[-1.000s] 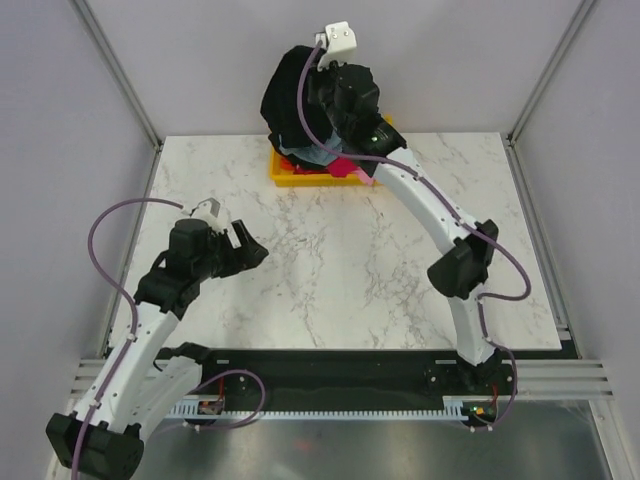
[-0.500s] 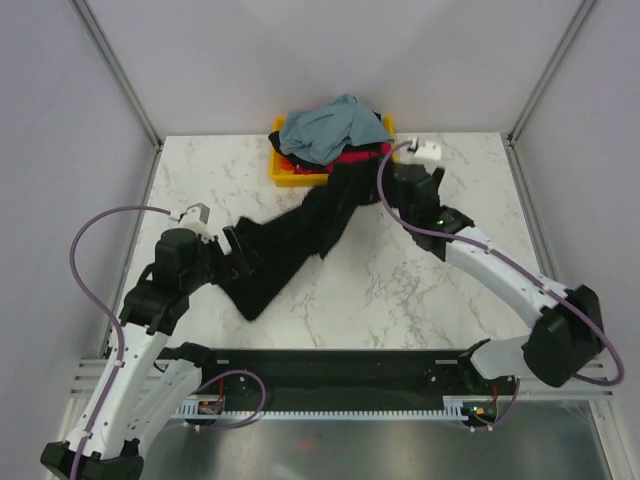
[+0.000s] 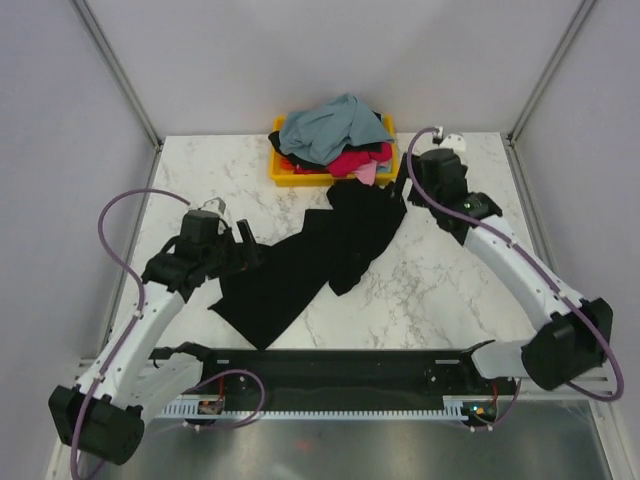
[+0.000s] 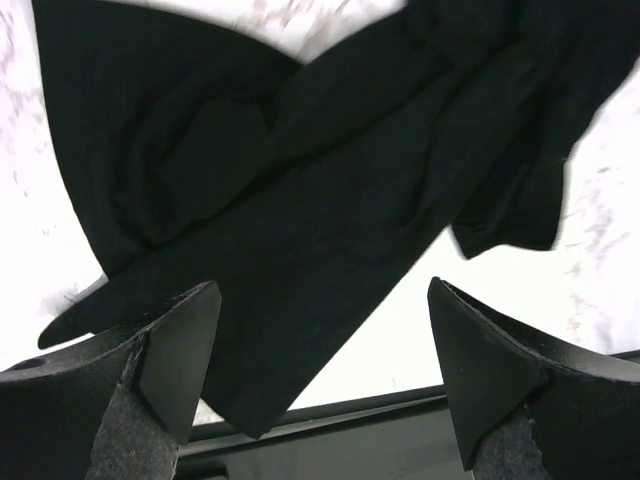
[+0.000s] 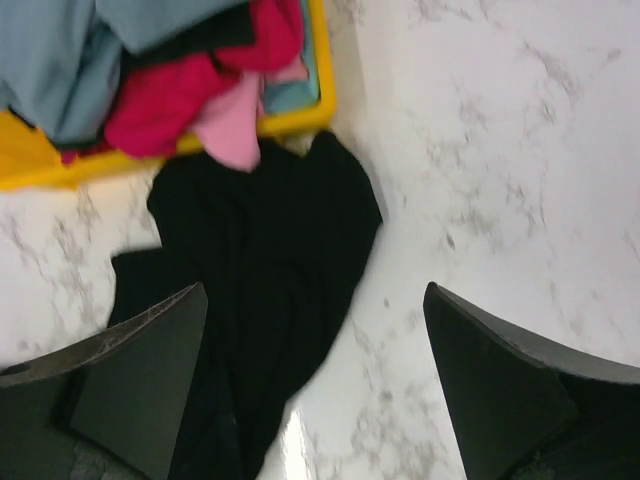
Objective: Fold and stack the t-shirts
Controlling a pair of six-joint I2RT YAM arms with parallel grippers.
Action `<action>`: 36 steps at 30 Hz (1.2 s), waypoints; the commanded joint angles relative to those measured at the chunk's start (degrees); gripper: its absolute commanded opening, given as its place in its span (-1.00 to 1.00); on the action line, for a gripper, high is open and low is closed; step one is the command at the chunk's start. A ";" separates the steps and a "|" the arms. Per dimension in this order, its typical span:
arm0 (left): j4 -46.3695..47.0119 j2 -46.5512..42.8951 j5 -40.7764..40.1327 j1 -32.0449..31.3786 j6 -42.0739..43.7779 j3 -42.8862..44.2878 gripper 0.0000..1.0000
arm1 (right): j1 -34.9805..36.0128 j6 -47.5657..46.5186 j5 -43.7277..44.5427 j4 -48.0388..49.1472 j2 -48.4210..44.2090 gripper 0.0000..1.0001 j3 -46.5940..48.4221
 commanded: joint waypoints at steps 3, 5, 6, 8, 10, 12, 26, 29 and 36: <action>3.74 7.91 -1.85 -2.49 -2.50 -0.90 0.84 | -11.62 0.89 -18.88 4.65 27.23 0.93 17.34; 6.10 10.56 -0.62 -2.93 -3.12 -2.21 0.82 | -14.26 1.25 -24.06 5.98 34.74 0.72 24.04; 6.81 11.00 -0.52 -3.11 -3.38 -2.74 0.82 | -14.79 1.51 -25.14 5.20 38.78 0.63 32.17; 8.22 12.40 -1.05 -3.20 -4.43 -4.23 0.82 | -15.59 1.25 -26.28 2.48 49.68 0.56 40.99; 10.15 13.98 -2.01 -3.37 -5.92 -4.94 0.82 | -15.85 0.99 -26.03 -1.31 57.78 0.53 51.56; 12.26 17.06 -2.72 -3.55 -6.81 -5.03 0.82 | -15.68 0.73 -26.02 -1.67 61.04 0.53 56.83; 20.71 38.23 -8.69 -5.04 -13.31 -7.31 0.71 | -18.13 -0.50 -18.12 0.35 65.81 -1.00 54.41; 20.62 39.39 -11.33 -5.92 -13.84 -5.82 0.72 | -21.72 -0.07 -17.06 0.53 64.31 -1.00 54.48; 19.57 40.45 -9.67 -5.92 -12.97 -4.68 0.69 | -32.45 -2.26 -12.14 0.35 64.39 -1.00 57.56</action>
